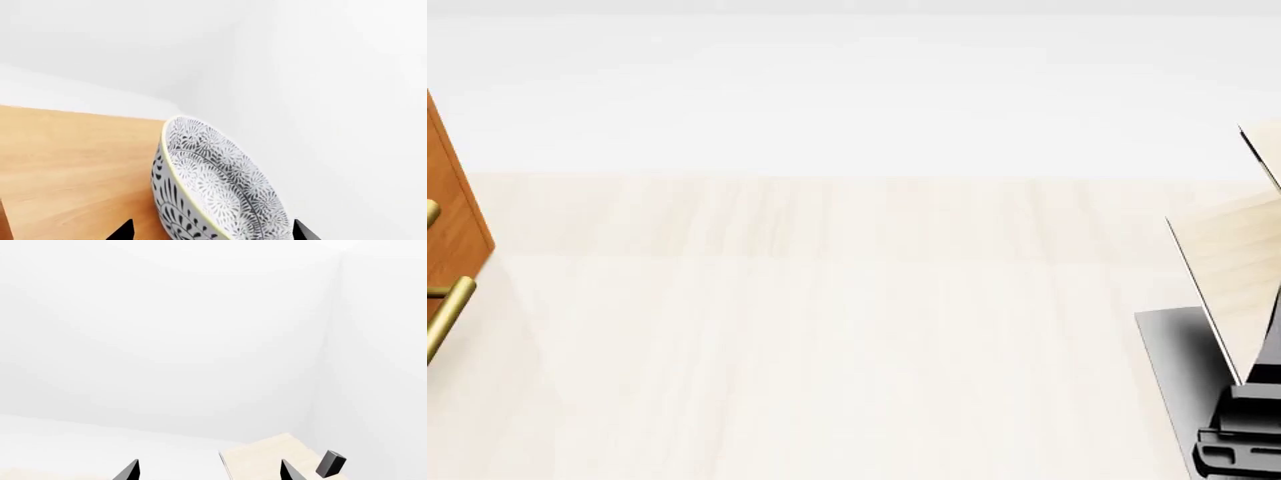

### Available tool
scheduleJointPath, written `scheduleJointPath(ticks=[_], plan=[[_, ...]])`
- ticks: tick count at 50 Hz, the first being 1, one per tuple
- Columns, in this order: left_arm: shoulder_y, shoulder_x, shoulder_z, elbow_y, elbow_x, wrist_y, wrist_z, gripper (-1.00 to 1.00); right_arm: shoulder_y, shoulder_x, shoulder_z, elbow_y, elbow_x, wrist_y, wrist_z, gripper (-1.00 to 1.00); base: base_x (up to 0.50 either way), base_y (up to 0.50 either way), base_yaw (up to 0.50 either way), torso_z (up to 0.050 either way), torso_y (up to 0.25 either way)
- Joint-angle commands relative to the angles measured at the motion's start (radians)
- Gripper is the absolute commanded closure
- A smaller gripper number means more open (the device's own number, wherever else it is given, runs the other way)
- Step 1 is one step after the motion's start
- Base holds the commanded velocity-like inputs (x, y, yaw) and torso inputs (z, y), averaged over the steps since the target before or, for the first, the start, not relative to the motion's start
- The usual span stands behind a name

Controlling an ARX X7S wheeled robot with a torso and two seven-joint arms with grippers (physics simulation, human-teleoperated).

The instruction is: Close the top drawer of the cabinet and put the bowl on top of it.

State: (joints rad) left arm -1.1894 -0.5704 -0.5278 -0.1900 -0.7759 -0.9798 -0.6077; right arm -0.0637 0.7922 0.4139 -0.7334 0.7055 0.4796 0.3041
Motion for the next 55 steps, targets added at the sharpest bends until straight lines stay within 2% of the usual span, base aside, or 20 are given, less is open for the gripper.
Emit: scheduleJointPath(ticks=[1, 22, 37, 43, 50, 55], plan=[[0.045, -0.007, -0.019, 0.121, -0.048, -0.067, -0.021, -1.0, 0.012, 0.006, -0.004, -0.004, 0.008, 0.01, 0.007, -1.0, 0.0, 0.0, 0.0, 0.0, 0.0], [0.157, -0.051, -0.035, 0.434, -0.215, -0.259, -0.02, -1.0, 0.002, -0.003, -0.007, -0.005, 0.003, 0.003, 0.007, -1.0, 0.0, 0.0, 0.0, 0.0, 0.0], [0.275, -0.107, -0.068, 0.612, -0.29, -0.313, 0.012, -1.0, 0.018, -0.002, -0.028, 0.002, -0.003, 0.005, 0.011, -1.0, 0.0, 0.0, 0.0, 0.0, 0.0], [0.386, -0.138, -0.133, 0.739, -0.331, -0.359, 0.001, -1.0, 0.027, -0.001, -0.041, 0.002, -0.005, 0.01, 0.015, -1.0, 0.0, 0.0, 0.0, 0.0, 0.0], [0.502, -0.136, -0.257, 0.868, -0.404, -0.391, 0.004, -1.0, 0.02, -0.012, -0.053, 0.009, -0.018, -0.005, 0.009, -1.0, 0.0, 0.0, 0.0, 0.0, 0.0], [0.563, -0.14, -0.294, 0.923, -0.446, -0.41, 0.02, -1.0, 0.026, -0.008, -0.049, 0.001, -0.004, 0.008, 0.017, -1.0, 0.0, 0.0, 0.0, 0.0, 0.0]])
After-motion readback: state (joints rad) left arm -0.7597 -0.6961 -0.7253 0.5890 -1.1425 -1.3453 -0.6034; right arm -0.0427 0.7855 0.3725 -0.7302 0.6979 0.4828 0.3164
